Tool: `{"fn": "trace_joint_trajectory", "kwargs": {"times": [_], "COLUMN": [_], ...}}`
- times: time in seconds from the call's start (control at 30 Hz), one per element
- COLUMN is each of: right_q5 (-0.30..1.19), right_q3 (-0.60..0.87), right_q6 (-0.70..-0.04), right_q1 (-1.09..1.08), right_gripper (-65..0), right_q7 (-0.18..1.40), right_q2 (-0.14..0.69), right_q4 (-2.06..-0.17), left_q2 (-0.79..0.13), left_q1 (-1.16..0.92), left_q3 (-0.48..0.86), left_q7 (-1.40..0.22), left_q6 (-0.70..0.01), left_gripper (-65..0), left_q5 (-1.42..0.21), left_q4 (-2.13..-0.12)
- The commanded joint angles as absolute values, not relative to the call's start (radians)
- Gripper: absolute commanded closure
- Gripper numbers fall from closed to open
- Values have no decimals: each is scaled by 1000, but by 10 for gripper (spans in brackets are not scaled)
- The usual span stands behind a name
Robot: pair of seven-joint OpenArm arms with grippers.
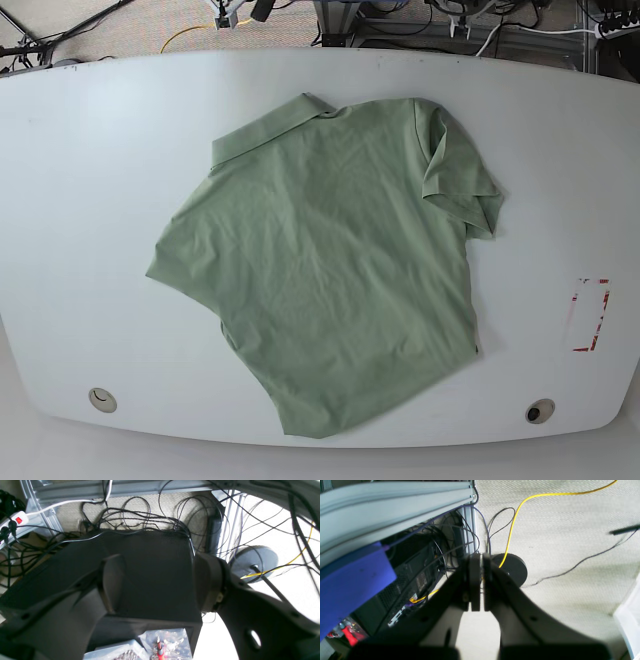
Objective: Fold the T-shirt properly
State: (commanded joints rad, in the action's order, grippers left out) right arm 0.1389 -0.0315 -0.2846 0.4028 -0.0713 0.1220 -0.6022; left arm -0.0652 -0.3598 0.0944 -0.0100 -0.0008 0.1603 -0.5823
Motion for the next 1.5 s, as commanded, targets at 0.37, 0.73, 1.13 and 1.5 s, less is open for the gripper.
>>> {"fn": "trace_joint_trajectory", "kwargs": {"times": [0.37,0.73,1.13,1.5], "right_q5": [140,140,142,142], "right_q3": [30,82,84,232], "right_q6": [-285,-294,-288,-295], "right_q1": [664,941,1185,1109], "right_gripper": [-6,-6,-6,-6], "right_q7": [85,156,156,156], "right_q2": [122,143,142,61], "right_q4": [-1070,-1495,-1844,-1951], "left_q2": [-64,-64,-67,-93], "left_q1": [-650,-998,-1293,-1309], "left_q3": [93,93,96,150], "left_q7": [-13,-13,-13,-13], "left_q6": [-1,-1,-1,-1], "left_gripper": [-393,-393,-393,-397], "left_q5": [160,160,159,-2], "left_q4": [-1033,-1527,-1925,-2003]}}
